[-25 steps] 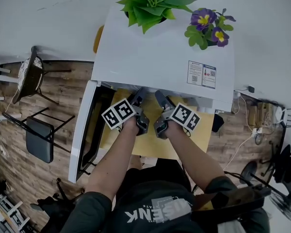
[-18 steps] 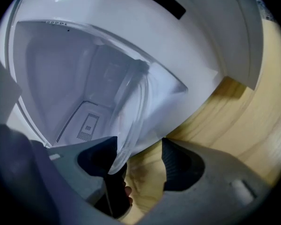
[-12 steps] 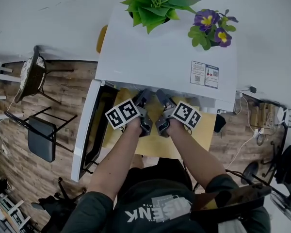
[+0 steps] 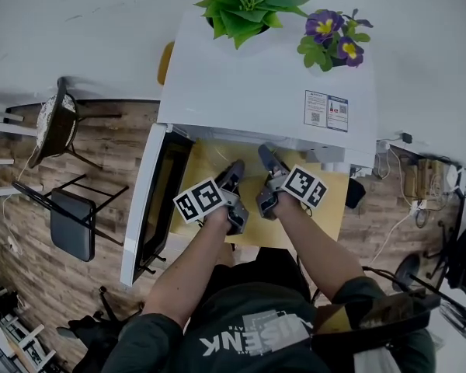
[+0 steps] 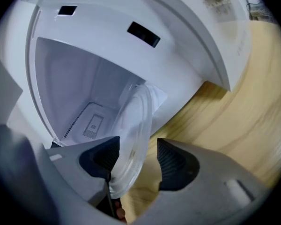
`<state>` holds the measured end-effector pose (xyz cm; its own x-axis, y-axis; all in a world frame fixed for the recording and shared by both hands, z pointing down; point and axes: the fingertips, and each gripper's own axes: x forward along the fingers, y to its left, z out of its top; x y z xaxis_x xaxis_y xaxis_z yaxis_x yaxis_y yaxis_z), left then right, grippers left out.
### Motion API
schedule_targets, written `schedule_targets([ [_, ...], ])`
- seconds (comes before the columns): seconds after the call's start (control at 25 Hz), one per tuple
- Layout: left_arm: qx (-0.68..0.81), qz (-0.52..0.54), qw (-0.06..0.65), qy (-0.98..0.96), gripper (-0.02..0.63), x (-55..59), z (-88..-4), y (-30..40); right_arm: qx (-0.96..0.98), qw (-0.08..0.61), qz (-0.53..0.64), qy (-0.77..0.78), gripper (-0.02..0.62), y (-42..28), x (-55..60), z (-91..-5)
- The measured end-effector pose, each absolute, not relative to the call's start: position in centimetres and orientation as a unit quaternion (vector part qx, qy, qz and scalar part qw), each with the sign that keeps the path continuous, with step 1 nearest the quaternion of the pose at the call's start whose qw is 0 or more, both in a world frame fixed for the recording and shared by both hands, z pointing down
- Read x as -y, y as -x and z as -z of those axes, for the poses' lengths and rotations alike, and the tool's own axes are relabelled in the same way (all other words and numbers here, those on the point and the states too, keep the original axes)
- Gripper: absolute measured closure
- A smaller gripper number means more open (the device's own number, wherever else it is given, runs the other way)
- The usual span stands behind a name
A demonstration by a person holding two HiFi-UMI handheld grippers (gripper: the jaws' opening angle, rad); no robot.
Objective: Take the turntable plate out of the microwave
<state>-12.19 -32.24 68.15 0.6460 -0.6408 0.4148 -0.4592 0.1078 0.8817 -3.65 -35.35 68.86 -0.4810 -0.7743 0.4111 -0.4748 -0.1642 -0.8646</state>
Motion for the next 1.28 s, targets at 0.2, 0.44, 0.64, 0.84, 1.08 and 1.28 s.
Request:
schedule_targets([
  [0.2, 0.402, 0.068, 0.628, -0.663, 0.515, 29.9, -68.3, 12.1, -0.646, 0.145, 0.570, 0.487, 0.422, 3.5, 34.4, -68.1],
  [0.44, 0.390, 0.071, 0.636, -0.662, 0.509, 27.9, -68.9, 12.6, -0.646, 0.160, 0.585, 0.463, 0.479, 4.1, 32.4, -67.8],
  [0.64, 0.389, 0.063, 0.599, -0.697, 0.489, 28.0, -68.5, 13.3, -0.641, 0.199, 0.600, 0.436, 0.513, 4.0, 30.9, -67.4],
  [0.84, 0.414, 0.117, 0.577, -0.694, 0.449, 31.1, -67.6, 15.8, -0.659, 0.249, 0.596, 0.386, 0.534, 4.4, 30.6, -65.3],
  [1.08, 0.400, 0.111, 0.599, -0.685, 0.503, 31.0, -68.0, 16.4, -0.658, 0.220, 0.602, 0.395, 0.541, 4.0, 28.7, -66.0],
  [1.28, 0.406, 0.093, 0.573, -0.706, 0.505, 29.4, -67.1, 16.2, -0.668, 0.246, 0.591, 0.378, 0.541, 4.1, 27.9, -64.3],
])
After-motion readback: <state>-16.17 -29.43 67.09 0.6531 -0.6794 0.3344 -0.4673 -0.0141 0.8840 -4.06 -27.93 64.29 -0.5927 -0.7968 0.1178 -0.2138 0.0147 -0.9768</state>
